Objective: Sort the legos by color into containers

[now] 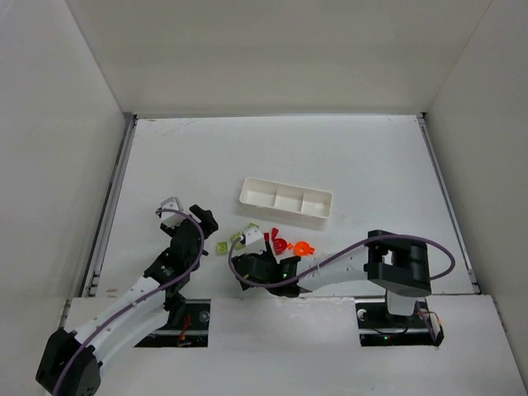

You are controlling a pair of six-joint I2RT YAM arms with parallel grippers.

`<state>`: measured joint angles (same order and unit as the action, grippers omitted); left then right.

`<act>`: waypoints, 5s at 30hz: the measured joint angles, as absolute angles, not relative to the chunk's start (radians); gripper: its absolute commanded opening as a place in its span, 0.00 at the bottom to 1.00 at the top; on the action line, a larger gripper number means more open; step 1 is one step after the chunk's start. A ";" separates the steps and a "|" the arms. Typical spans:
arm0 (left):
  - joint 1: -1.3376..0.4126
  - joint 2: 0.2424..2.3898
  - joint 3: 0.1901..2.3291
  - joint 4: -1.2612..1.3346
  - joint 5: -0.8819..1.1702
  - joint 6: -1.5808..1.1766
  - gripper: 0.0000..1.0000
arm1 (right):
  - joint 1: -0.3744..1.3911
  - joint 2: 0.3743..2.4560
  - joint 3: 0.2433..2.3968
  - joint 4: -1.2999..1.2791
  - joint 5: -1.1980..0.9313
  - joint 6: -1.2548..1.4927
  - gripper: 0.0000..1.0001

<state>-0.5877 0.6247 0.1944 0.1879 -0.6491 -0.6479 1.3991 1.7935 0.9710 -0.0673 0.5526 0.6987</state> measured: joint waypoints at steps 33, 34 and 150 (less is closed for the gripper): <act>-0.750 0.651 0.243 -0.009 -0.612 -0.687 0.48 | 0.795 1.589 0.946 0.096 0.469 0.430 0.36; -0.770 0.645 0.250 -0.033 -0.613 -0.696 0.48 | 0.793 1.600 0.948 0.096 0.463 0.427 0.38; -0.903 1.079 0.494 0.145 -0.443 -0.570 0.58 | 1.109 1.266 0.574 -0.425 0.451 0.912 0.63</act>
<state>-0.9031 1.0786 0.4938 0.1452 -0.4435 -0.5697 1.1088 1.2655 0.5735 -0.4252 0.4507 0.9123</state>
